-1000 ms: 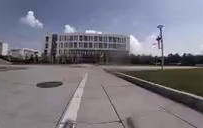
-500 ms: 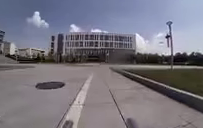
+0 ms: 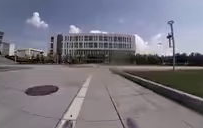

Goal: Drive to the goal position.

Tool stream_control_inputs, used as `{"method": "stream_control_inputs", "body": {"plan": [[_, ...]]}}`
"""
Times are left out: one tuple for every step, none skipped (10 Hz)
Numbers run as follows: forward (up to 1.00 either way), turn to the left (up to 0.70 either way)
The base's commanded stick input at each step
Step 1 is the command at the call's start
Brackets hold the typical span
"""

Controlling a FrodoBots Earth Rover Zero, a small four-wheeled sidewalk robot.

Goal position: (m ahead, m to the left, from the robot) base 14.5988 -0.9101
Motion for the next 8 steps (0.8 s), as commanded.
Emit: {"method": "stream_control_inputs", "body": {"plan": [[0.7, 0.02], [0.7, 0.02], [0.7, 0.02], [0.7, 0.02], [0.7, 0.02], [0.7, 0.02], [0.7, 0.02], [0.7, 0.02]]}}
